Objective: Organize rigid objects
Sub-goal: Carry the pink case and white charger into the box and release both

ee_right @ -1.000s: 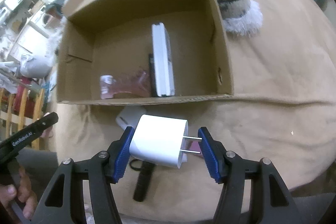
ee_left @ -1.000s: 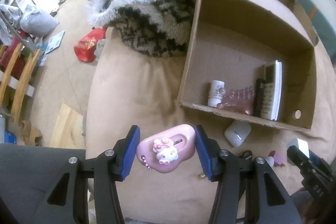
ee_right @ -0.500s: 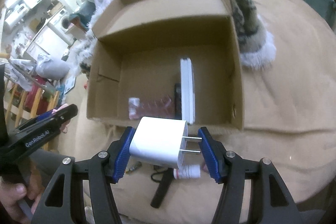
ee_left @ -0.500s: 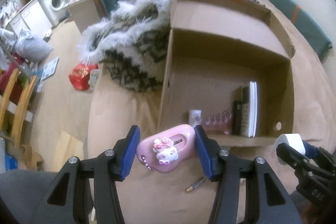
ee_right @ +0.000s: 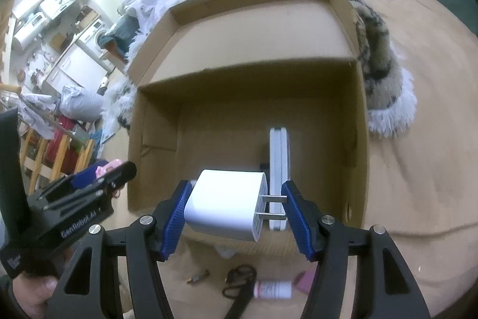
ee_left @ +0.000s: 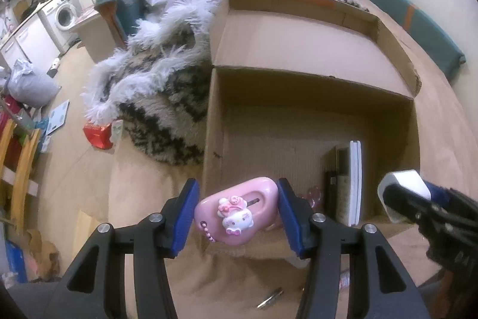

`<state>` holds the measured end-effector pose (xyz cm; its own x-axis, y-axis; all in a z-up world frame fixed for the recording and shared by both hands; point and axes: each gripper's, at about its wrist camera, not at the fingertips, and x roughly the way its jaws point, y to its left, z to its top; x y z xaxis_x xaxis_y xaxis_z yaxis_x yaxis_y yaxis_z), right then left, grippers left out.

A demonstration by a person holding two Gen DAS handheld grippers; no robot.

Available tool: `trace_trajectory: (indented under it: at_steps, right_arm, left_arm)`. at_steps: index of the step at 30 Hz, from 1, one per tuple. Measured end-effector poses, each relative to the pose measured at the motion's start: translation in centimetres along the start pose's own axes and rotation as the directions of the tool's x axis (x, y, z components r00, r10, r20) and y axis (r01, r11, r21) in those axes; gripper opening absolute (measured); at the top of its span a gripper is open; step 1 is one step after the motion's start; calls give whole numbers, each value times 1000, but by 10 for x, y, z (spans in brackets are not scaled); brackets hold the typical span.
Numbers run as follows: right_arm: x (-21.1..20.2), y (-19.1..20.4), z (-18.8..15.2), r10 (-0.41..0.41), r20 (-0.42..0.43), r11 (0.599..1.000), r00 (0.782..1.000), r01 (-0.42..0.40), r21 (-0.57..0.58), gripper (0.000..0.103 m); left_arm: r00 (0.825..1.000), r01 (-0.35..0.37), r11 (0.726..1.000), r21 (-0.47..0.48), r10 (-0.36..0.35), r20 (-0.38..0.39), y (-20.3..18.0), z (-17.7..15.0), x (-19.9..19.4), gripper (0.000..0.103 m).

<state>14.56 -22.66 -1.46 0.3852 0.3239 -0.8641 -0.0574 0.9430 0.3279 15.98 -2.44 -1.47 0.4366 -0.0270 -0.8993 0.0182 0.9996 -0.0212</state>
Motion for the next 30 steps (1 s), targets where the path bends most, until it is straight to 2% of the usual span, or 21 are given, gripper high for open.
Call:
trace_trajectory:
  at_steps: [5,13,30]
  right_arm:
    - [18,-6,11,4,3,1000,1000,-4,7,66]
    - [50,-13,1,-6,-52,1000,999,6,4,66]
    - [81,-9,0,-58,-114,998,992,54,-37,66]
  left_arm:
    - [1000,15,1000,15,-15,-20,-5,2,20,49]
    - [996,60,998,26,-59,-61,-7,-8,51,49]
    - [995,63,998,27,-60,-80,-10,-16,68,49]
